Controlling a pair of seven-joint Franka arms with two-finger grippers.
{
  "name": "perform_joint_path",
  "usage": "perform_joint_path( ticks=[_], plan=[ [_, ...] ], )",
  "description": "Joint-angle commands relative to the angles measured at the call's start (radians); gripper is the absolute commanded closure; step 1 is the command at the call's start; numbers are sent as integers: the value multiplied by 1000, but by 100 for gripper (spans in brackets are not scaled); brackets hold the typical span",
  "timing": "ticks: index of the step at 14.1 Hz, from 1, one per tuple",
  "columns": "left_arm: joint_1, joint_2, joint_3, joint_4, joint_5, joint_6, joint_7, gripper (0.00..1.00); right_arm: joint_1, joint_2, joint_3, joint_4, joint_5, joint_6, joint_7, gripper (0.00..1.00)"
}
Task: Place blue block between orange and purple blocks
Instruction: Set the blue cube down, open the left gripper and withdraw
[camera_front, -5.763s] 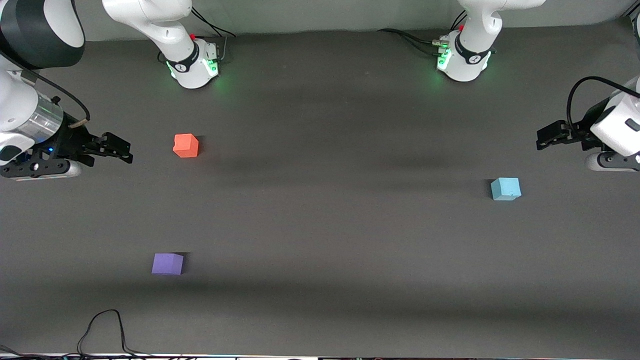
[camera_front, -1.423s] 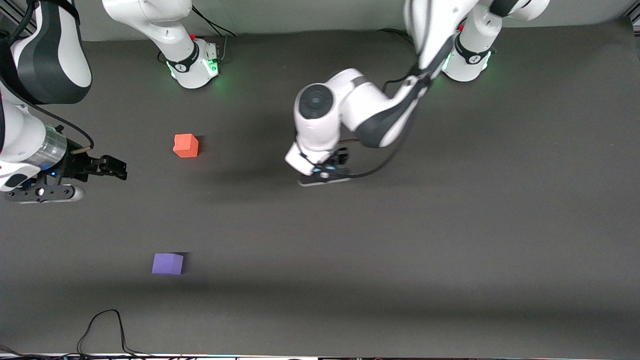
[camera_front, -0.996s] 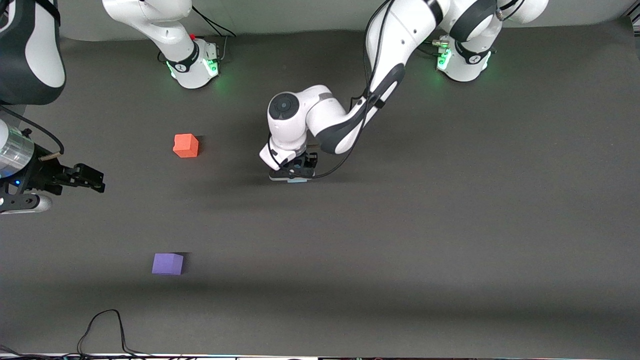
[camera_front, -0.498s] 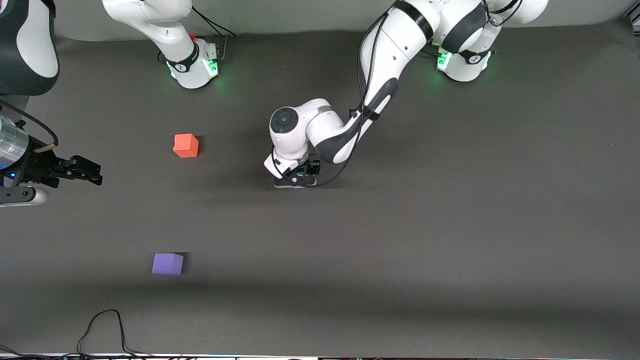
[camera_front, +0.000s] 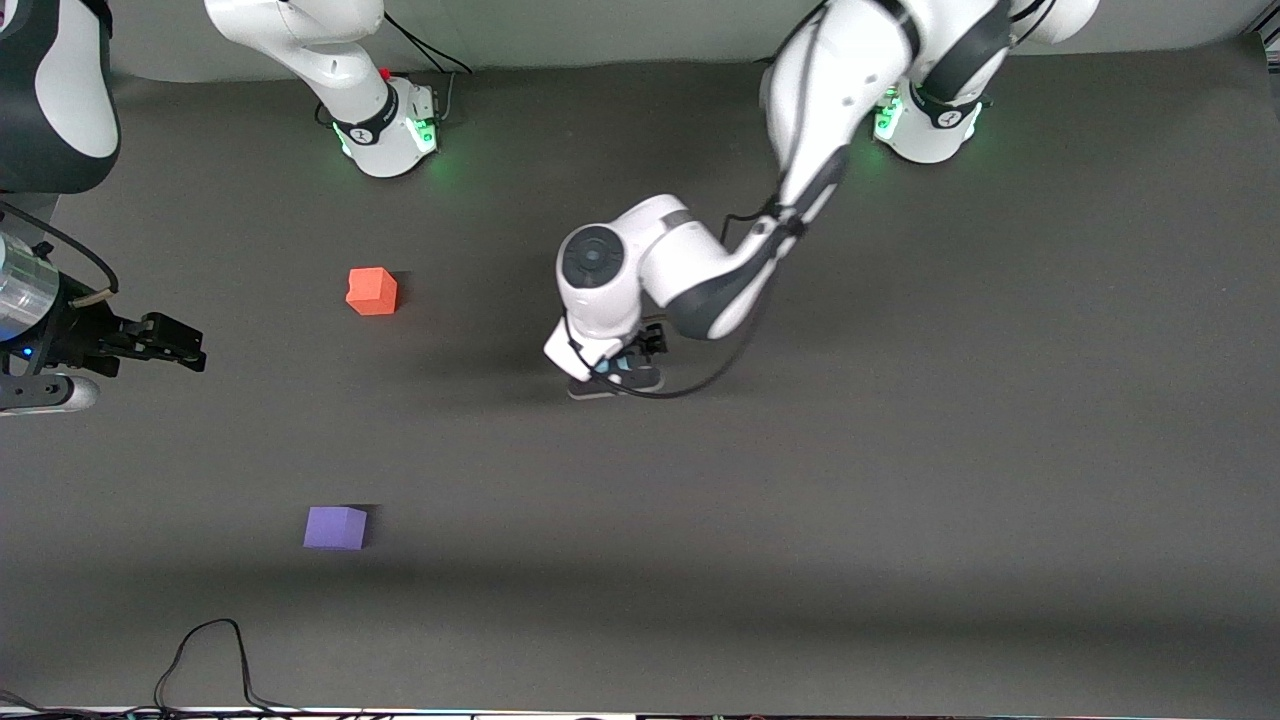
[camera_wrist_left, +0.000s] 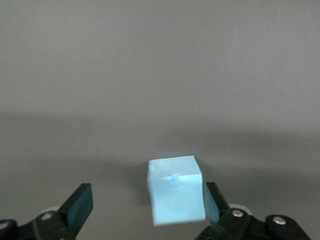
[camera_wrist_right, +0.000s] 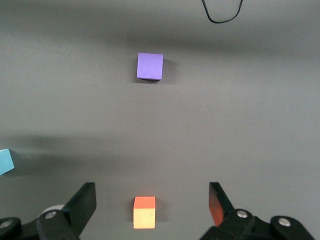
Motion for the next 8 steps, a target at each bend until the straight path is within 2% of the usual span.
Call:
perform_joint_path(
  ticks=[1, 4, 6, 8],
  plan=[
    [197, -129, -124, -55, -30, -101, 69, 0, -3, 2, -1, 17, -4, -6, -20, 0],
    [453, -263, -220, -188, -84, -171, 212, 0, -3, 2, -1, 14, -4, -6, -20, 0],
    [593, -346, -230, -244, -116, -250, 355, 0, -1, -1, -1, 15, -4, -7, -20, 0],
    [705, -386, -228, -250, -119, -354, 488, 0, 5, -1, 2, 15, -3, -9, -19, 0]
  ],
)
